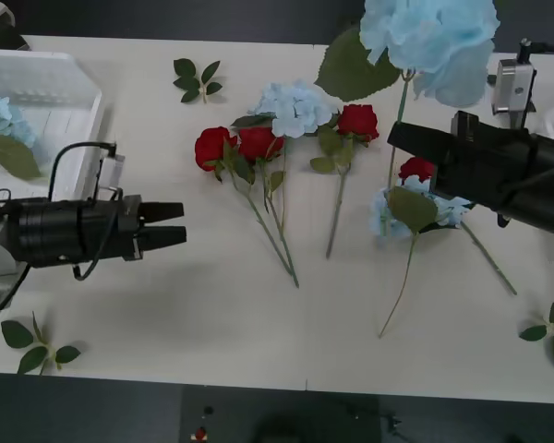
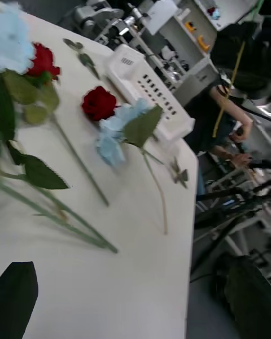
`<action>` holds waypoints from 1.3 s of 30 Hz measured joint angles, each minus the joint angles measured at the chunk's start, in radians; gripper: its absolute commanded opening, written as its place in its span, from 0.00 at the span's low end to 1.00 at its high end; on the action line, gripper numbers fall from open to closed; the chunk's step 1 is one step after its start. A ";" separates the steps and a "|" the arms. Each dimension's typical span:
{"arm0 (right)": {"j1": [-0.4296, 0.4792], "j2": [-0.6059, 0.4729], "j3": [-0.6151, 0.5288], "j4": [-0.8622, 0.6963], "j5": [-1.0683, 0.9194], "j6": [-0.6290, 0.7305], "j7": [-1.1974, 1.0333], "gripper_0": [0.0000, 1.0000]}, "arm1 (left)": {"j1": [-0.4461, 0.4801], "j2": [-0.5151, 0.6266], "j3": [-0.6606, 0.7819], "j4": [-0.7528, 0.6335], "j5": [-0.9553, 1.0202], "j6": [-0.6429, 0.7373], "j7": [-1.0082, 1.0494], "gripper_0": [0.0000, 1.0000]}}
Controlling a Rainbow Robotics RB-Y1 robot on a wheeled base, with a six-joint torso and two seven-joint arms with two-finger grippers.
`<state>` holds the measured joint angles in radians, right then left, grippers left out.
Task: Put the red flowers into the right box and the blue flowers into the left box
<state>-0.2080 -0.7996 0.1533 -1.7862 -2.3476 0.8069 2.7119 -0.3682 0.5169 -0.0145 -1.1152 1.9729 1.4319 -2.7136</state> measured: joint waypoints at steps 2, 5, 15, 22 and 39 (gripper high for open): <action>-0.013 0.015 0.019 -0.007 0.000 0.000 0.000 0.00 | 0.000 -0.004 -0.075 -0.001 0.055 -0.001 0.000 0.98; -0.048 0.025 0.072 -0.007 0.000 -0.002 0.000 0.00 | 0.000 -0.029 -0.164 -0.006 0.145 -0.021 0.000 0.98; -0.158 0.058 0.228 -0.007 0.000 -0.105 0.000 0.00 | 0.000 -0.120 -0.292 -0.085 0.236 -0.142 0.000 0.98; -0.195 0.069 0.286 -0.007 0.000 -0.177 0.000 0.00 | 0.000 -0.150 -0.296 -0.121 0.237 -0.152 0.000 0.98; -0.198 0.100 0.288 -0.007 0.000 -0.189 0.000 0.00 | 0.000 -0.164 -0.382 -0.250 0.291 -0.317 0.000 0.38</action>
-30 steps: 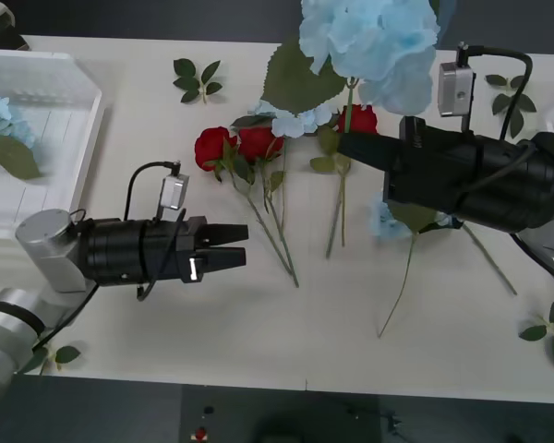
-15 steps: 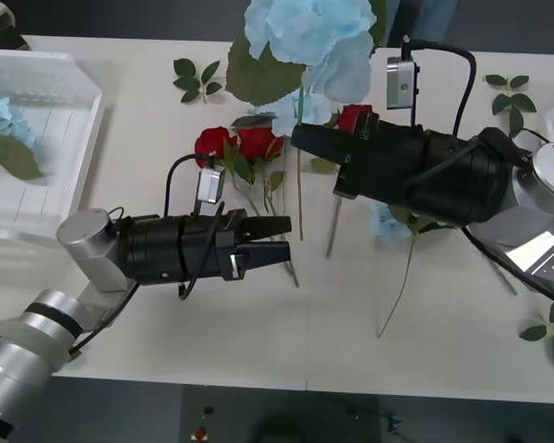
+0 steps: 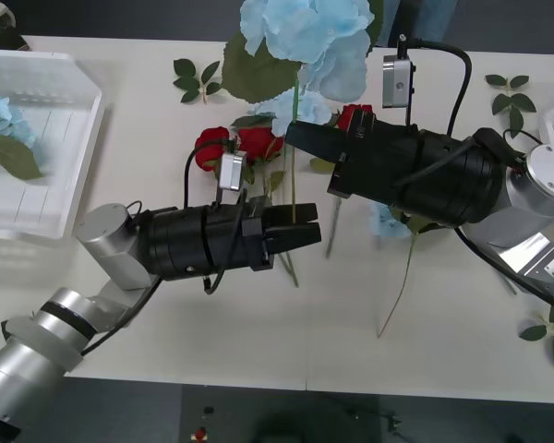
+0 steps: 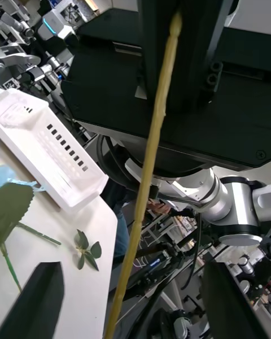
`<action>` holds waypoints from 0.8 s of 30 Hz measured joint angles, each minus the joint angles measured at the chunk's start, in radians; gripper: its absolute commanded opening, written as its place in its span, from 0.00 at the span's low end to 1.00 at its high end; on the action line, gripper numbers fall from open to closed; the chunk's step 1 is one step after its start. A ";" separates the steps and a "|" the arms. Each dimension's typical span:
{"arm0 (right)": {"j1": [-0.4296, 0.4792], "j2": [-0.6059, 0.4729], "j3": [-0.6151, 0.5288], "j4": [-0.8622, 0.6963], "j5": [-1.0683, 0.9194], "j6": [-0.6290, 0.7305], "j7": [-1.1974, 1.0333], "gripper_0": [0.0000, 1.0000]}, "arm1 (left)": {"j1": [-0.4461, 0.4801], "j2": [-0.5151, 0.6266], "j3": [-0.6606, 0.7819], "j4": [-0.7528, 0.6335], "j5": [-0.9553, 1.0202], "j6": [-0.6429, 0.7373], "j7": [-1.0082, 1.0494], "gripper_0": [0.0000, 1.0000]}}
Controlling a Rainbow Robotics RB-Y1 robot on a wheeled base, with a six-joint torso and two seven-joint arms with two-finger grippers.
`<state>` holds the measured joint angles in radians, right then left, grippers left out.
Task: Put the red flowers into the right box and the blue flowers into the left box
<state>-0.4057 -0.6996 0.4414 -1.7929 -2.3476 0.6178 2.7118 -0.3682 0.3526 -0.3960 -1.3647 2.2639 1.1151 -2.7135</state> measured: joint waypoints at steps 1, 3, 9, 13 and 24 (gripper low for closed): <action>0.000 0.000 0.000 0.000 0.000 0.000 0.000 0.00 | 0.000 -0.004 -0.003 -0.002 0.000 -0.003 0.000 0.34; 0.000 0.000 0.000 0.000 0.000 0.000 0.000 0.00 | 0.000 -0.020 -0.003 -0.002 0.000 -0.010 0.000 0.23; 0.000 0.000 0.000 0.000 0.000 0.000 0.000 0.00 | 0.000 -0.057 -0.003 -0.002 -0.001 -0.049 0.000 0.00; 0.000 0.000 0.000 0.000 0.000 0.000 0.000 0.00 | 0.000 -0.060 -0.004 -0.002 -0.001 -0.078 0.000 0.00; -0.002 0.000 -0.004 0.000 0.000 -0.001 0.000 0.66 | 0.000 -0.043 -0.023 -0.001 0.059 -0.127 0.000 0.00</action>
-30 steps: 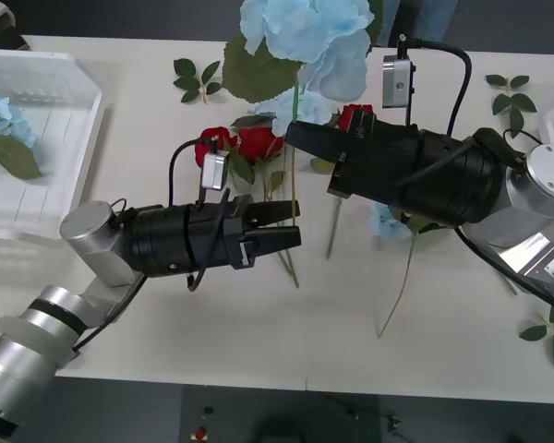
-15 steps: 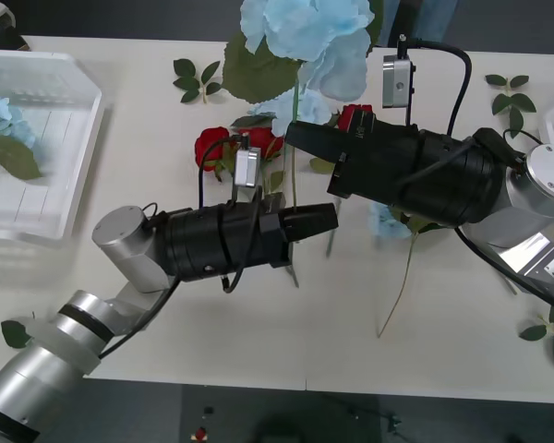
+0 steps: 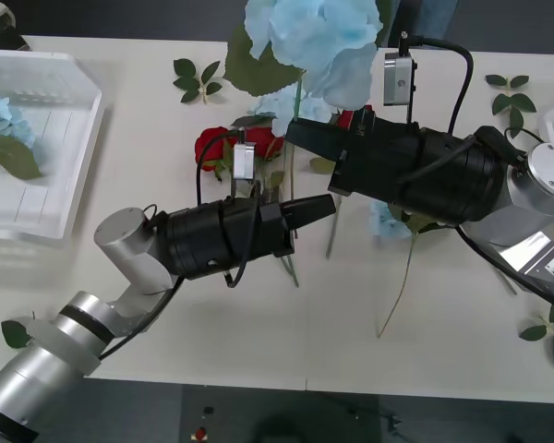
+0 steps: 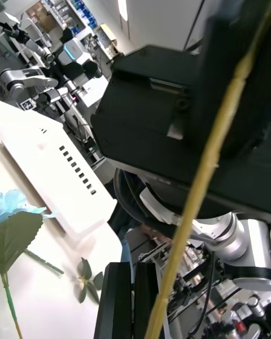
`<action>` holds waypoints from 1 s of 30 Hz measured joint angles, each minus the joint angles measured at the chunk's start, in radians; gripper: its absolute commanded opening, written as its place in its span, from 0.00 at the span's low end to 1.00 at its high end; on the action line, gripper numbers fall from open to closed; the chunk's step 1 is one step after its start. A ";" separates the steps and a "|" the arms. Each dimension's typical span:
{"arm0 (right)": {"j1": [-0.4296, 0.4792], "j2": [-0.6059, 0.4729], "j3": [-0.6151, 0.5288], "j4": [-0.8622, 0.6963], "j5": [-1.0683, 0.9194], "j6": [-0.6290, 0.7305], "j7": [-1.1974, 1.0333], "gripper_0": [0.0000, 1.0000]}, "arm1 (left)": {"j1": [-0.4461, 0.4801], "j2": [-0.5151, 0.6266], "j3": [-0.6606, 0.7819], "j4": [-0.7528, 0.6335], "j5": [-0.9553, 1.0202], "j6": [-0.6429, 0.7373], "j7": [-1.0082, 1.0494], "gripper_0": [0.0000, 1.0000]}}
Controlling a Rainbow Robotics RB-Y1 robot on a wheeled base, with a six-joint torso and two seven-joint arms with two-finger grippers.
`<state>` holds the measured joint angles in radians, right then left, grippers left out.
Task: Put the red flowers into the right box and the blue flowers into the left box
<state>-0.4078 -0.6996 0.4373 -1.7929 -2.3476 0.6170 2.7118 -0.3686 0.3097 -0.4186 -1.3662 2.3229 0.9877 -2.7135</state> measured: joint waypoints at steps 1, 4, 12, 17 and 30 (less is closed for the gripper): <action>0.000 0.000 0.000 0.000 0.000 0.000 0.000 0.74 | 0.000 0.006 -0.001 0.000 0.015 -0.001 0.000 0.00; 0.000 0.000 0.000 0.000 0.000 0.000 0.000 1.00 | 0.001 0.020 -0.001 0.000 0.041 -0.001 0.000 0.00; 0.000 0.000 0.000 0.000 0.000 0.000 0.000 1.00 | 0.027 0.063 0.039 0.000 0.105 0.015 0.000 0.00; 0.000 0.000 0.000 0.000 0.000 0.000 0.000 1.00 | 0.056 0.124 0.176 0.000 0.106 0.031 0.000 0.00; 0.000 -0.025 0.000 0.070 0.000 -0.016 0.000 1.00 | 0.059 0.358 0.587 -0.001 -0.288 0.032 0.000 0.00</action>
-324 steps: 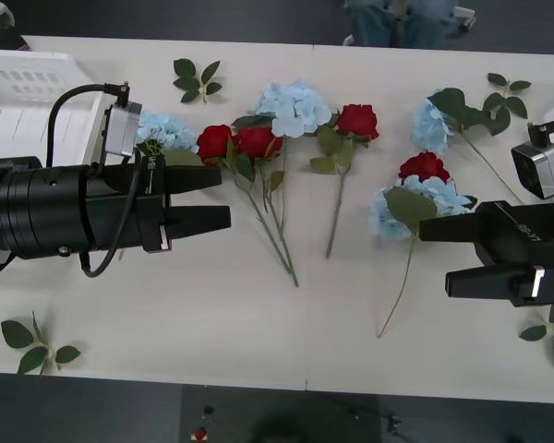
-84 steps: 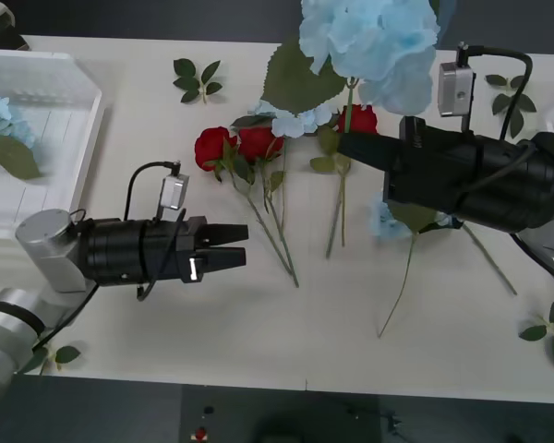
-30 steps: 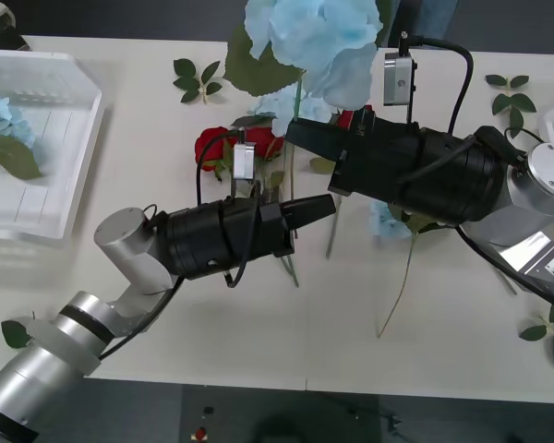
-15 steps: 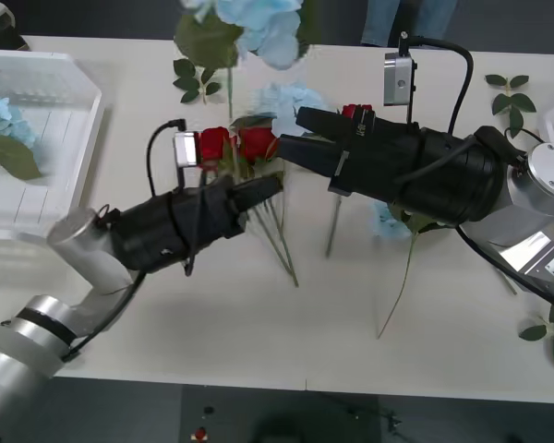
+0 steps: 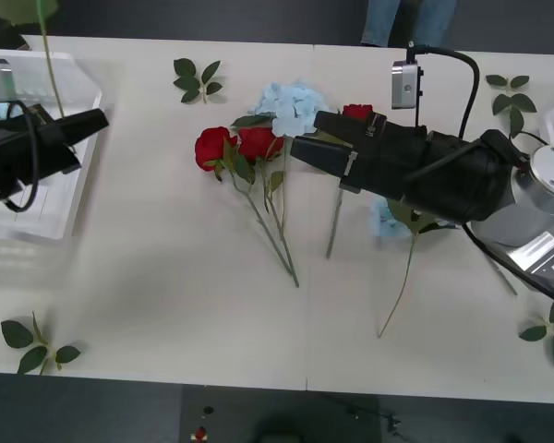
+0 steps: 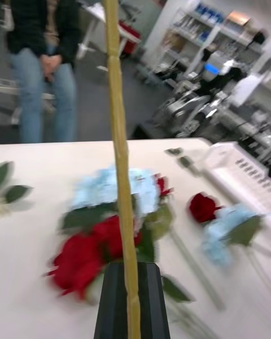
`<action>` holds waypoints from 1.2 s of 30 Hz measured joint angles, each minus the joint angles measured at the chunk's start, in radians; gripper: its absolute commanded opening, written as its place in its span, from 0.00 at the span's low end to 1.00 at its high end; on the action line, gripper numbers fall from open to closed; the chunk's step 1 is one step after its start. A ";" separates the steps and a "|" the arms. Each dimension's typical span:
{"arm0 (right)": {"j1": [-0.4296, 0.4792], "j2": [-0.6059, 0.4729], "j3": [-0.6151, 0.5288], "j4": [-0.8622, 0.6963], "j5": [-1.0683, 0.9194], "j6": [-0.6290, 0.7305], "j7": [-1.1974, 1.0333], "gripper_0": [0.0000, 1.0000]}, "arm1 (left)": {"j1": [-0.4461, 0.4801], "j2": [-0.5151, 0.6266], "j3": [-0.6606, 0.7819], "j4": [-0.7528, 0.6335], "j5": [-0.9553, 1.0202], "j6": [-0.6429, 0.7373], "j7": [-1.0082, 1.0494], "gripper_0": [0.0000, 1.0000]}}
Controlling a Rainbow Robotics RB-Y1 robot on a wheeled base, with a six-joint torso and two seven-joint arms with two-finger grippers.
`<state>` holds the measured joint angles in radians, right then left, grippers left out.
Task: Put the red flowers into the right box and the blue flowers into the left box
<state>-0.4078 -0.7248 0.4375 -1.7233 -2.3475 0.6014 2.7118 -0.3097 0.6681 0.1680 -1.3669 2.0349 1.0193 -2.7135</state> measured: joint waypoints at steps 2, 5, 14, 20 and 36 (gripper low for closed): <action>0.000 -0.036 0.000 0.016 0.000 0.005 0.000 1.00 | 0.000 0.022 0.066 0.000 -0.111 0.000 0.000 0.00; 0.000 -0.117 0.000 0.029 0.000 0.047 -0.007 1.00 | 0.001 0.066 0.147 0.000 -0.283 0.000 0.022 0.00; 0.000 -0.412 0.000 0.030 0.036 0.166 -0.517 1.00 | 0.061 0.092 0.413 -0.001 -0.698 -0.048 0.291 0.00; 0.000 -0.573 0.000 0.045 0.254 0.250 -0.759 1.00 | 0.152 0.092 0.471 -0.001 -0.769 -0.098 0.293 0.00; -0.059 -0.505 0.000 0.178 1.052 0.293 -0.972 1.00 | 0.175 0.091 0.435 -0.001 -0.790 -0.125 0.380 0.97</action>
<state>-0.4667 -1.2295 0.4378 -1.5453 -1.2956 0.8942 1.7399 -0.1350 0.7596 0.6034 -1.3679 1.2449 0.8941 -2.3332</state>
